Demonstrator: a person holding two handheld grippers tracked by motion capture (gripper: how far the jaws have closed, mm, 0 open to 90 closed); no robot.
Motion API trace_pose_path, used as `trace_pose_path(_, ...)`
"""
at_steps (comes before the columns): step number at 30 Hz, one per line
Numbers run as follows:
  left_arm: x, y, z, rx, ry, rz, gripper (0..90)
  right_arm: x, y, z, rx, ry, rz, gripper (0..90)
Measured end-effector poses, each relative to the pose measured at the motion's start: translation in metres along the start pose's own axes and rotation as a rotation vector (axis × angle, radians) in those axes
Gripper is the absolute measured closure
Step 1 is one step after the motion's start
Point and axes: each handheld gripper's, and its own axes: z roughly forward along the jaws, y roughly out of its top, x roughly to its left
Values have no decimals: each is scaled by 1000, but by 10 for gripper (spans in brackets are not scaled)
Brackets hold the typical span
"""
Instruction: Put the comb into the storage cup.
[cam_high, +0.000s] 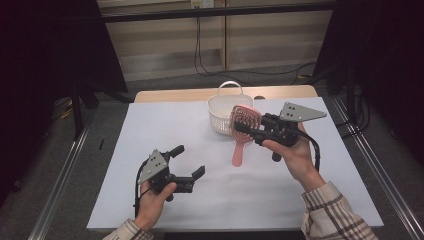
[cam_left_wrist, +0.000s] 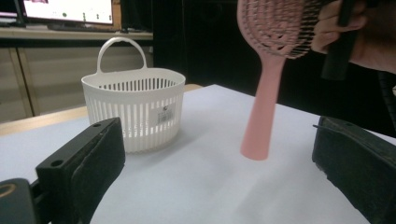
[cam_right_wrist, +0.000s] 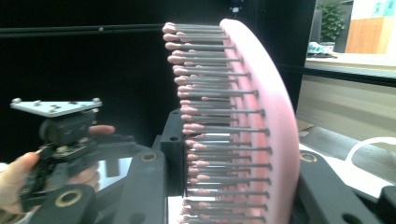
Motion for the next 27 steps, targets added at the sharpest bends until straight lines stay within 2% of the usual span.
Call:
trace_pose_path(6, 3, 0, -15, -16, 93, -10, 34, -4, 1, 0, -5, -30, -3, 631)
trace_pose_path(8, 5, -1, -19, -5, 116, 14, 34, -5, 1, 1, -5, -44, -9, 631)
trace_pose_path(10, 7, -3, -23, -11, 118, -1, 34, -5, 2, 1, 4, -61, -20, 630)
trace_pose_path(12, 10, -6, -28, -10, 146, -22, 34, -7, 4, 1, 0, -65, -16, 631)
trace_pose_path(14, 13, -8, -35, -7, 193, -21, 35, -8, 5, 0, -3, -80, -23, 630)
trace_pose_path(15, 11, -10, -39, -17, 230, -35, 34, -9, 6, 0, -9, -78, -18, 631)
trace_pose_path(17, 10, -11, -43, -4, 230, -40, 34, -11, 7, 0, -17, -88, -12, 631)
trace_pose_path(19, 11, -13, -47, 0, 247, -20, 34, -12, 7, 1, -21, -95, -12, 631)
trace_pose_path(22, 17, -15, -51, -4, 265, -38, 33, -14, 9, 3, -22, -107, -14, 630)
trace_pose_path(27, 23, -19, -58, 7, 280, -22, 33, -17, 16, 6, -33, -115, -24, 630)
